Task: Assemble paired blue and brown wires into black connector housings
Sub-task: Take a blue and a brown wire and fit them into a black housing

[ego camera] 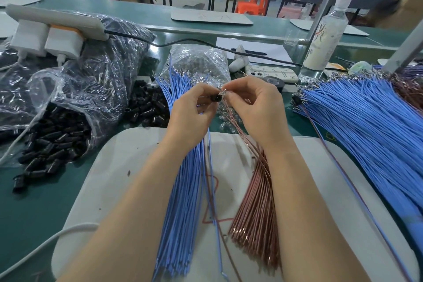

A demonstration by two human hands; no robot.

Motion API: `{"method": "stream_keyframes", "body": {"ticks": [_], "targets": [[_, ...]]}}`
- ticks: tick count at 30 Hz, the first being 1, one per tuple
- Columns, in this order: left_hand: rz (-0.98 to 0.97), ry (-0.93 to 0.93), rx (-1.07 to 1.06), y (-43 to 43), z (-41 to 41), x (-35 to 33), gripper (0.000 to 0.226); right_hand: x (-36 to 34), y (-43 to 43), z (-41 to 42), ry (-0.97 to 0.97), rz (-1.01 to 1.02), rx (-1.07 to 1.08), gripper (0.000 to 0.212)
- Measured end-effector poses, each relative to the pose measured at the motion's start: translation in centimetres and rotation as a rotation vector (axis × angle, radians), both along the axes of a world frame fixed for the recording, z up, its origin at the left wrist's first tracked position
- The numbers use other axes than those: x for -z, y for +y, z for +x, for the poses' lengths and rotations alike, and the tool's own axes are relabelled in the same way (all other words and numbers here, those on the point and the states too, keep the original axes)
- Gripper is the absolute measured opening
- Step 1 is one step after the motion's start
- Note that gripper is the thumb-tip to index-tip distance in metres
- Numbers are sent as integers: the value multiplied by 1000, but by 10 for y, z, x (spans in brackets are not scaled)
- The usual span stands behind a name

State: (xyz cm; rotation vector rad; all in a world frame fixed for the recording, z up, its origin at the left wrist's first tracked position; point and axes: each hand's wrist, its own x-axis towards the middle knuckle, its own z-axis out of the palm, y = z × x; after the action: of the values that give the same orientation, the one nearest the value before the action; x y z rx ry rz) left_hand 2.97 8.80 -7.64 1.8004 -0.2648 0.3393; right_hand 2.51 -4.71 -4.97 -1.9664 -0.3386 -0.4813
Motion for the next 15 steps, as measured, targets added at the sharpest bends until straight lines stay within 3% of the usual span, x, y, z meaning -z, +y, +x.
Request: {"method": "stream_keyframes", "body": {"ticks": [8,15], "targets": [[50,-22,-31,-1,-1,-1,22,0,3,0,-57,-38,107,18],[49,-55,-48,-4,-2,0,25,3,9,0,68,-125,80,20]]}}
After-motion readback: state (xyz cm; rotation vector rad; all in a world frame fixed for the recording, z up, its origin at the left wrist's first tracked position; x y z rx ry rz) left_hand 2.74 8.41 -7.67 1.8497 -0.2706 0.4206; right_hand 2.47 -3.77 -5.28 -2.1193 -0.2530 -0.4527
